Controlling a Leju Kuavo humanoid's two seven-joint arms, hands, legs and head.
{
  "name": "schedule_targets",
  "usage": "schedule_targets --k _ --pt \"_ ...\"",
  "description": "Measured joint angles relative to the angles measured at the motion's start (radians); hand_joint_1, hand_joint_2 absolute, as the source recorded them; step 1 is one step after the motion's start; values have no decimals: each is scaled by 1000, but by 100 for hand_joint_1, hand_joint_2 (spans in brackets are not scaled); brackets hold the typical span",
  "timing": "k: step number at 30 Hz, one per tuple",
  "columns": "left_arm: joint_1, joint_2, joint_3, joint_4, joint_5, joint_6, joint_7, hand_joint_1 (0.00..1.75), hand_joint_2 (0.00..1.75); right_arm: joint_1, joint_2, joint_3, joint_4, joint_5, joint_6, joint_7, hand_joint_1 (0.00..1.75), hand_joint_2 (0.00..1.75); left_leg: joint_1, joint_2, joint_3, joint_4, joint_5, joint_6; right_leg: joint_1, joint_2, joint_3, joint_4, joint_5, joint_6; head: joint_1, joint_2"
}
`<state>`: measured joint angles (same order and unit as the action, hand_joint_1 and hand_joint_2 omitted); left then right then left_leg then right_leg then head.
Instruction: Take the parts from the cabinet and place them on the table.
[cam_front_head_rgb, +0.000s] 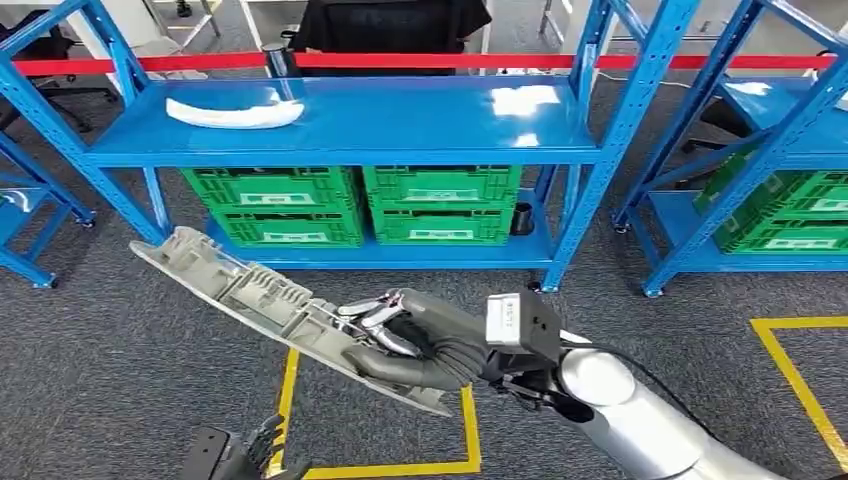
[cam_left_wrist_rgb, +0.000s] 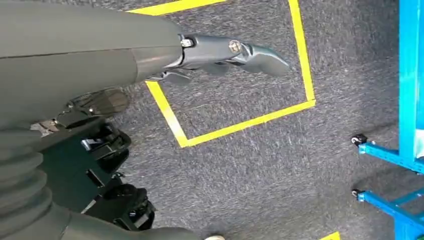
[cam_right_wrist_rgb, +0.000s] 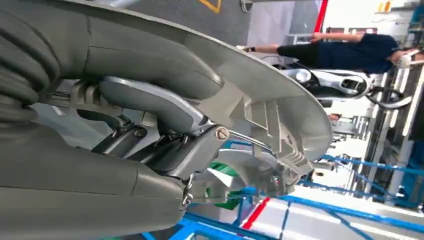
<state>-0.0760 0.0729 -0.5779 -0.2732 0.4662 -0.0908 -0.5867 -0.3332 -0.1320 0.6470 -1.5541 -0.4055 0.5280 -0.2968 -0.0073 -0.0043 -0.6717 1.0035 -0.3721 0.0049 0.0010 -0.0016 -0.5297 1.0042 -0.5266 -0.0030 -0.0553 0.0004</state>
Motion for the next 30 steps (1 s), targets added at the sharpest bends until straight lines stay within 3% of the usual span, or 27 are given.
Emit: schedule_targets --k 3,5,6,8,9,10,11,12,13,14,15,16,18,20,21,23,24,25,26,27,28,29,30 --pt "3 5 0 4 -1 1 0 0 175 11 0 -5 0 2 -4 -5 175 175 -4 0 -2 3 -5 9 -3 0 2 -5 -1 9 0 0" --pt "11 2 0 6 1 3 -3 0 175 30 -3 -13 -6 4 -7 -8 175 175 10 1 14 -24 6 16 -2 2 11 1 -11 17 0 0" --pt "13 2 0 7 2 3 -3 0 175 39 -4 -18 -9 6 -8 -11 175 175 11 0 16 -29 7 20 0 2 -4 36 -43 20 2 0" --pt "17 -6 1 10 4 4 -3 0 175 58 -11 -25 -16 24 -20 -11 175 175 12 -4 12 -28 8 23 -6 2 -71 183 -135 27 2 0" --pt "21 -15 1 11 4 7 -3 0 175 73 -15 -27 -19 31 -23 -11 175 175 12 -8 8 -27 9 22 -7 2 -106 258 -167 30 2 0" --pt "23 -21 1 13 4 10 -3 0 175 84 -20 -32 -23 35 -25 -11 175 175 12 -13 4 -25 11 21 -9 2 -121 292 -172 33 2 0" --pt "25 -29 1 13 4 10 -3 0 175 90 -24 -35 -25 38 -25 -10 175 175 13 -19 0 -22 13 18 -11 2 -111 274 -152 34 2 0" --pt "25 -33 1 14 4 12 -3 0 175 93 -26 -38 -29 38 -25 -10 175 175 15 -26 -5 -17 15 15 -14 2 -80 217 -117 35 2 0" --pt "24 -38 1 14 4 13 -3 0 175 94 -29 -41 -32 39 -25 -10 175 175 17 -34 -12 -9 17 11 -17 6 -29 122 -73 37 2 0" --pt "22 -42 1 13 4 14 -3 0 175 95 -29 -42 -35 40 -25 -8 175 175 19 -40 -20 1 17 6 -22 24 22 33 -42 40 2 0" --pt "21 -41 1 14 4 17 -3 0 175 99 -32 -44 -37 41 -25 -8 175 175 15 -48 -24 7 19 -3 -17 51 20 30 -48 39 3 0" --pt "20 -41 1 13 3 19 -3 0 175 106 -33 -47 -45 41 -29 -8 175 175 9 -56 -28 15 19 -8 -20 50 18 22 -37 23 2 0" --pt "21 -42 1 12 0 20 -3 0 175 110 -34 -51 -52 45 -42 -7 175 175 12 -63 -28 3 32 -22 -12 37 13 28 -32 9 -4 0" --pt "24 -38 1 13 -2 22 2 0 175 116 -34 -55 -61 48 -51 -3 175 175 17 -68 -35 3 40 -32 -20 15 9 24 -18 -10 -3 0" --pt "24 -39 1 13 -3 23 7 0 175 120 -34 -57 -65 49 -55 0 175 175 13 -44 -47 33 5 -35 -20 11 6 24 -14 -15 -10 0" --pt "21 -39 1 13 -2 27 14 0 175 127 -35 -67 -69 50 -56 5 175 175 15 -12 -104 189 -97 -42 -17 -8 -3 24 -10 -19 -10 0" --pt "21 -39 1 13 0 30 18 0 175 130 -35 -70 -69 50 -56 6 175 175 16 -6 -134 277 -138 -44 -16 -18 -6 25 -8 -19 -10 0" --pt "22 -39 1 13 1 31 18 0 175 132 -35 -72 -69 50 -56 6 175 175 16 -4 -147 330 -160 -45 -15 -27 -8 25 -8 -19 -10 0" --pt "24 -39 1 13 3 31 19 0 175 132 -35 -73 -69 50 -56 8 175 175 16 -2 -135 334 -159 -43 -15 -39 -10 25 -8 -19 -10 0" --pt "25 -39 2 14 5 32 19 0 175 132 -35 -75 -69 50 -56 8 175 175 16 -1 -104 297 -142 -41 -14 -48 -10 26 -8 -19 -10 0" --pt "25 -38 3 15 11 32 19 0 175 130 -34 -76 -69 49 -56 11 175 175 15 3 -44 209 -109 -35 -13 -58 -8 26 -9 -18 -10 0" --pt "25 -37 5 16 13 33 19 0 175 129 -32 -78 -69 48 -56 14 175 175 12 18 16 114 -79 -28 -13 -67 -5 26 -11 -15 -10 0" --pt "25 -37 10 16 15 34 19 0 175 127 -30 -79 -69 48 -56 17 175 175 4 65 56 37 -84 -19 -12 -74 -2 25 -13 -10 -10 0"
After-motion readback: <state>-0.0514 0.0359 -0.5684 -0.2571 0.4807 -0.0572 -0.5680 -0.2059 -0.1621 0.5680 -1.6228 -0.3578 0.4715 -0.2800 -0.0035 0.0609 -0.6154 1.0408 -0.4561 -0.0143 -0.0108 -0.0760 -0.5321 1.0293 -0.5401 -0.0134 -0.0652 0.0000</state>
